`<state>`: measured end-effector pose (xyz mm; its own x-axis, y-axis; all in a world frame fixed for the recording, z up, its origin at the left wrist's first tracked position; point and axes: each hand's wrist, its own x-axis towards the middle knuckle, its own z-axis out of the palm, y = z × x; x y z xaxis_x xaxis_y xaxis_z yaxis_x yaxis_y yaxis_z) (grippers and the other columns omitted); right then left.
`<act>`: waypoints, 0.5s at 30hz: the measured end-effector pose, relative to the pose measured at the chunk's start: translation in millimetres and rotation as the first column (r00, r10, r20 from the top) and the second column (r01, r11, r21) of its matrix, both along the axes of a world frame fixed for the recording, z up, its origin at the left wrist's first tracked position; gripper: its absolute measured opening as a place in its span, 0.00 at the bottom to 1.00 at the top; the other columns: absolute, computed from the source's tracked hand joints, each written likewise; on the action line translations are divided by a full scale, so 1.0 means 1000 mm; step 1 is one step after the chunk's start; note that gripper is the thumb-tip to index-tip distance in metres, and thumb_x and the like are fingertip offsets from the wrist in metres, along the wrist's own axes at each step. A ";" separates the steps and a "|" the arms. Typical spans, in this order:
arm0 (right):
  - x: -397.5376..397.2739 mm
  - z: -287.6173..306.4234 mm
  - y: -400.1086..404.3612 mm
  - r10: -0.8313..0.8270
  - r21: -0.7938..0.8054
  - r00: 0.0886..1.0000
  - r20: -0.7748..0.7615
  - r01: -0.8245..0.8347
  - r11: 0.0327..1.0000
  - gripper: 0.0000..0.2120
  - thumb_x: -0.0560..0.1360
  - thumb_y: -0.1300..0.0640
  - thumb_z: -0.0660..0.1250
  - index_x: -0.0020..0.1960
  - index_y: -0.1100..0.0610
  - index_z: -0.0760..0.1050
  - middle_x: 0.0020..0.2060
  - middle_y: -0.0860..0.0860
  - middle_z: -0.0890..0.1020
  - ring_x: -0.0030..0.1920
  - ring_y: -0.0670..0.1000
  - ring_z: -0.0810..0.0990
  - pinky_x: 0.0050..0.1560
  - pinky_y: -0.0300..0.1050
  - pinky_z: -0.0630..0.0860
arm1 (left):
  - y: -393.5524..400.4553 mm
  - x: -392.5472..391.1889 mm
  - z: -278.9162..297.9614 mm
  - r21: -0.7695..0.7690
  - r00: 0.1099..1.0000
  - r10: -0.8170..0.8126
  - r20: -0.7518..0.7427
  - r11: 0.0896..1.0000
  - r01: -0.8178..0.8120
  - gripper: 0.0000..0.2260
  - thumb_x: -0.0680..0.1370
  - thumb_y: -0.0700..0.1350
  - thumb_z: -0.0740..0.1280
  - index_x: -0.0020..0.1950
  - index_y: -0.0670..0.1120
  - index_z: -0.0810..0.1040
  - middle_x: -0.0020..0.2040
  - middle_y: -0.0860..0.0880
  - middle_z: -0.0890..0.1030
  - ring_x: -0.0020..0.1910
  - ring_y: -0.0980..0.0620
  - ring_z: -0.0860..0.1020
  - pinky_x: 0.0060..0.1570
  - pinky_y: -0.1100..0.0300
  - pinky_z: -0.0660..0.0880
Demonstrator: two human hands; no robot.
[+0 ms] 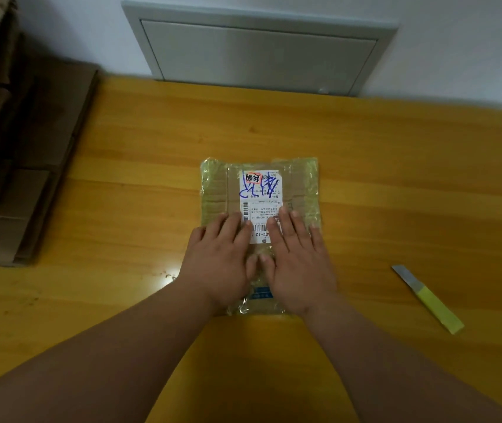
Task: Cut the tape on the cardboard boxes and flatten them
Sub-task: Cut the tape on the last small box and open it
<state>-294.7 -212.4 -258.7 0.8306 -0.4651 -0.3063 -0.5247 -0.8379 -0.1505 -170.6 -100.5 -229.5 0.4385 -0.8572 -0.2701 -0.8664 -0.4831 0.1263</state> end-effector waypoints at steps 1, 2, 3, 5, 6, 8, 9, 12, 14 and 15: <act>-0.001 -0.002 0.001 -0.002 0.006 1.000 0.000 0.002 1.000 0.31 0.78 0.38 0.27 0.77 0.50 0.32 0.77 0.50 0.30 0.75 0.50 0.26 0.76 0.56 0.32 | -0.006 0.008 0.004 -0.044 1.000 0.001 0.020 0.999 0.000 0.28 0.77 0.59 0.49 0.71 0.48 0.71 0.72 0.45 0.70 0.68 0.43 0.68 0.60 0.47 0.67; -0.001 -0.002 0.002 -0.008 0.013 1.000 0.006 0.008 1.000 0.31 0.78 0.38 0.28 0.78 0.50 0.33 0.77 0.50 0.31 0.75 0.50 0.26 0.76 0.56 0.33 | -0.012 0.017 0.006 -0.067 1.000 0.002 0.031 0.998 0.000 0.27 0.77 0.58 0.49 0.71 0.48 0.70 0.71 0.45 0.69 0.67 0.43 0.68 0.60 0.48 0.67; -0.002 -0.002 0.001 -0.016 0.018 1.000 0.020 0.015 1.000 0.31 0.78 0.38 0.28 0.78 0.50 0.34 0.77 0.50 0.32 0.75 0.49 0.27 0.76 0.56 0.34 | -0.019 0.025 0.006 -0.068 0.999 0.006 0.032 0.998 -0.003 0.27 0.79 0.58 0.50 0.75 0.47 0.64 0.75 0.45 0.63 0.72 0.42 0.63 0.66 0.47 0.64; -0.001 0.000 0.001 -0.017 0.021 0.999 0.035 0.016 1.000 0.31 0.79 0.38 0.31 0.79 0.50 0.37 0.78 0.50 0.35 0.76 0.49 0.29 0.77 0.57 0.36 | -0.028 0.038 -0.004 0.012 1.000 -0.001 0.015 1.000 0.001 0.33 0.81 0.61 0.48 0.81 0.46 0.45 0.81 0.46 0.44 0.79 0.43 0.42 0.76 0.47 0.47; -0.001 0.002 0.001 -0.014 0.023 0.999 0.037 0.013 1.000 0.31 0.79 0.38 0.33 0.79 0.51 0.39 0.79 0.50 0.37 0.77 0.50 0.31 0.77 0.57 0.37 | -0.031 0.041 -0.010 0.074 1.000 -0.013 0.010 0.997 0.012 0.35 0.81 0.63 0.45 0.80 0.46 0.39 0.81 0.46 0.38 0.79 0.44 0.35 0.76 0.48 0.39; 0.006 0.010 0.000 -0.048 0.024 0.997 0.066 0.047 0.999 0.32 0.78 0.40 0.42 0.80 0.51 0.53 0.80 0.53 0.49 0.79 0.52 0.42 0.77 0.57 0.43 | -0.030 0.042 -0.022 0.125 1.000 -0.008 0.008 0.992 0.007 0.36 0.79 0.66 0.40 0.79 0.47 0.35 0.80 0.45 0.34 0.78 0.45 0.32 0.74 0.49 0.33; 0.014 0.016 -0.003 -0.072 0.008 0.992 0.100 0.071 0.997 0.31 0.76 0.40 0.48 0.76 0.51 0.63 0.78 0.54 0.60 0.78 0.54 0.53 0.76 0.57 0.50 | -0.030 0.041 -0.024 0.122 1.000 0.003 0.007 0.993 -0.004 0.36 0.78 0.66 0.39 0.80 0.47 0.36 0.80 0.45 0.36 0.78 0.45 0.33 0.74 0.50 0.34; 0.047 0.024 -0.025 -0.074 -0.064 0.977 0.202 0.089 0.994 0.26 0.72 0.43 0.55 0.67 0.52 0.72 0.69 0.55 0.71 0.70 0.56 0.64 0.70 0.57 0.57 | -0.033 0.045 -0.017 0.061 1.000 0.028 0.012 0.998 -0.029 0.37 0.75 0.66 0.42 0.81 0.49 0.52 0.81 0.46 0.50 0.79 0.44 0.48 0.74 0.48 0.50; 0.066 0.021 -0.045 -0.024 -0.049 0.986 0.164 0.032 0.998 0.30 0.77 0.43 0.50 0.77 0.52 0.60 0.78 0.56 0.57 0.78 0.57 0.52 0.76 0.57 0.48 | -0.040 0.052 -0.008 -0.035 0.999 0.033 0.022 0.999 -0.032 0.31 0.75 0.62 0.48 0.72 0.48 0.69 0.75 0.45 0.66 0.71 0.41 0.65 0.63 0.47 0.64; 0.071 0.015 -0.053 0.000 -0.038 0.993 0.118 0.004 0.999 0.31 0.79 0.42 0.45 0.80 0.52 0.51 0.80 0.54 0.47 0.79 0.56 0.43 0.77 0.57 0.42 | -0.045 0.055 -0.006 -0.076 0.998 0.034 0.050 0.997 -0.030 0.28 0.75 0.59 0.50 0.67 0.46 0.72 0.70 0.44 0.71 0.64 0.41 0.69 0.58 0.47 0.66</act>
<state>-223.6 -265.9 -244.0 0.8590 -0.4763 -0.1880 -0.5068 -0.8433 -0.1791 -115.2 -145.1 -235.5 0.4780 -0.8594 -0.1816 -0.8567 -0.5018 0.1193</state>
